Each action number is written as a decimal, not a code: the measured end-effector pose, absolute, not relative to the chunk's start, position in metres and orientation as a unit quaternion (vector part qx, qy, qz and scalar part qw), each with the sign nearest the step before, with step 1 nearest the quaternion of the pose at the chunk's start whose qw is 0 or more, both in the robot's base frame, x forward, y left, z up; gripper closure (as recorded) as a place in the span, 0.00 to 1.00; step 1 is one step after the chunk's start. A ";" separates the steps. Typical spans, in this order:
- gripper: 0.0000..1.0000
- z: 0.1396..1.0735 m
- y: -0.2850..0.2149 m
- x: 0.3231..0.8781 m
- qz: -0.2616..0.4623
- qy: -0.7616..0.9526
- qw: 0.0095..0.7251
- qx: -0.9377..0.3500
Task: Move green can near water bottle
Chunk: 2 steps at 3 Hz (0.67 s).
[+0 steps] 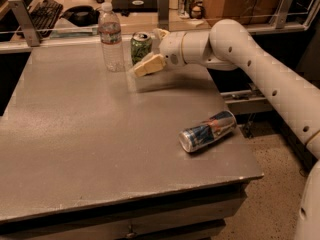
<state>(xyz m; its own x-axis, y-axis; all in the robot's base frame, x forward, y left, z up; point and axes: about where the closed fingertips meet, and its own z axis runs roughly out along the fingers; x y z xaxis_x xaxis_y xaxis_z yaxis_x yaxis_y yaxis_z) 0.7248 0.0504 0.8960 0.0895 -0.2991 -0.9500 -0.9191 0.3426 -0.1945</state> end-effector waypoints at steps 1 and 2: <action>0.00 0.919 0.019 0.697 0.262 0.626 0.532 -0.507; 0.00 0.971 -0.048 0.633 0.203 0.657 0.521 -0.506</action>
Offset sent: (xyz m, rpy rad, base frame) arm -0.1570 -0.1785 0.1210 -0.2646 -0.0021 -0.2127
